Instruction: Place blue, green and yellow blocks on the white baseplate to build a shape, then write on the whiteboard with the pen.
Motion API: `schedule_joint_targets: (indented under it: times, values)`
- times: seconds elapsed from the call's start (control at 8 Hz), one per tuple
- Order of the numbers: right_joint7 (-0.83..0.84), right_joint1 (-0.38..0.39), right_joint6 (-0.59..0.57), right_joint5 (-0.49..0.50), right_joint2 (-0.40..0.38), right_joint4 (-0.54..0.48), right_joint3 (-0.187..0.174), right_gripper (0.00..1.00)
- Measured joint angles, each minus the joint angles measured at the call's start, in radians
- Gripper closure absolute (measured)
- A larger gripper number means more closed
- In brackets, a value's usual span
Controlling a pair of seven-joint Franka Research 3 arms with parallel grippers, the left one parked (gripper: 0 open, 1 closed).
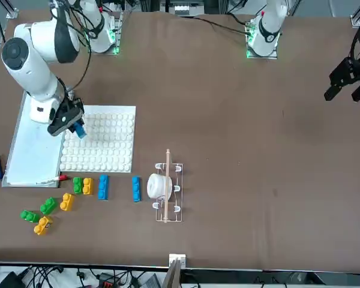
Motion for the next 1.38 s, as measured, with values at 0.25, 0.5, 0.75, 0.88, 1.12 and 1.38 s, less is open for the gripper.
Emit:
schedule_joint_targets:
  times: [0.25, 0.5, 0.75, 0.88, 1.12, 1.38]
  values:
    - [-0.128, 0.0, -0.017, 0.038, -0.014, -0.009, 0.0, 0.61]
    - [-0.26, 0.004, -0.038, 0.051, -0.014, -0.013, 0.004, 0.61]
    - [-0.422, 0.008, -0.055, 0.054, -0.014, -0.023, 0.01, 0.61]
    - [-0.486, 0.009, -0.057, 0.054, -0.014, -0.035, 0.011, 0.61]
    - [-0.603, 0.016, -0.055, 0.091, -0.024, -0.074, 0.014, 0.61]
    - [-0.699, 0.033, -0.051, 0.152, -0.045, -0.098, 0.016, 0.61]
